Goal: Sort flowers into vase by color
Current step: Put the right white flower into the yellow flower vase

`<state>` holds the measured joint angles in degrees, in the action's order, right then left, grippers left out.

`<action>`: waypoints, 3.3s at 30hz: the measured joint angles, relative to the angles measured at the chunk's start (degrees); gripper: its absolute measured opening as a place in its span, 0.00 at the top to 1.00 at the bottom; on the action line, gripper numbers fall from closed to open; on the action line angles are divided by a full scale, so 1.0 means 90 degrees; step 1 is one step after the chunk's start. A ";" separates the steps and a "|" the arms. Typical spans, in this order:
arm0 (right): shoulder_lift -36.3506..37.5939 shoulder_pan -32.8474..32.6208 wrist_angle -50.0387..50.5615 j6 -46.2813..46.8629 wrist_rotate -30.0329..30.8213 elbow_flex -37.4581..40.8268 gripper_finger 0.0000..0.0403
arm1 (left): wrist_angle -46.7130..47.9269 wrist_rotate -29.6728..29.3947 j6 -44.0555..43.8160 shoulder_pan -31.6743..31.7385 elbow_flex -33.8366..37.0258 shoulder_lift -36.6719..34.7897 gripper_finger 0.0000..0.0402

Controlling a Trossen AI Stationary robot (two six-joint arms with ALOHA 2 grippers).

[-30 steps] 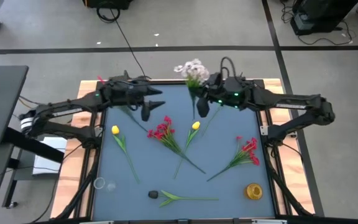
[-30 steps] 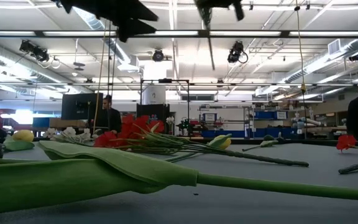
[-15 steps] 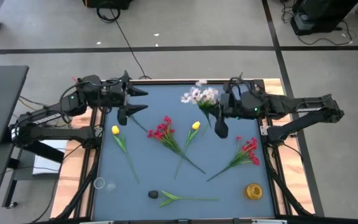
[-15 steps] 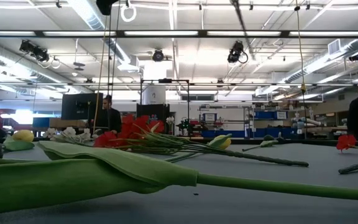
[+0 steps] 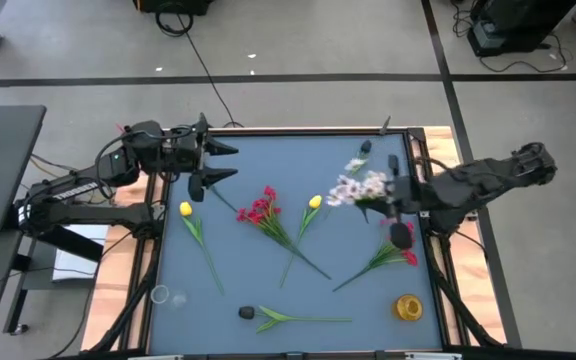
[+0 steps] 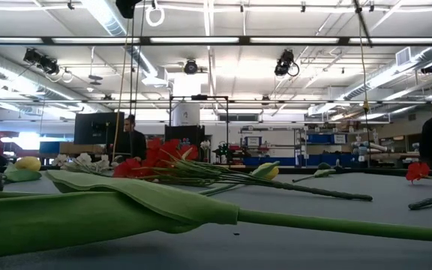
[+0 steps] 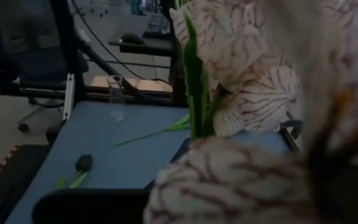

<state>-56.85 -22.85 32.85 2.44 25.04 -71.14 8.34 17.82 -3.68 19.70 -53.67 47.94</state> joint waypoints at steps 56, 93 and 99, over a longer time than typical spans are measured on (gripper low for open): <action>0.4822 -0.3796 -0.3561 -0.0695 -0.3741 0.5096 0.96 | -0.0002 0.0000 -0.0003 0.0000 0.0002 0.0005 0.33; 0.3180 -0.3793 -0.4023 0.1098 -0.2620 0.5096 0.82 | 0.0000 0.0000 -0.0004 0.0000 0.0005 0.0005 0.33; 0.3165 -0.3793 -0.3780 0.1588 -0.2309 0.5096 0.68 | 0.0000 -0.0002 -0.0005 -0.0001 0.0005 0.0005 0.33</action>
<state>-28.36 -56.99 -1.17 16.73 4.26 -25.28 8.34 17.80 -3.72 19.69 -53.63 47.99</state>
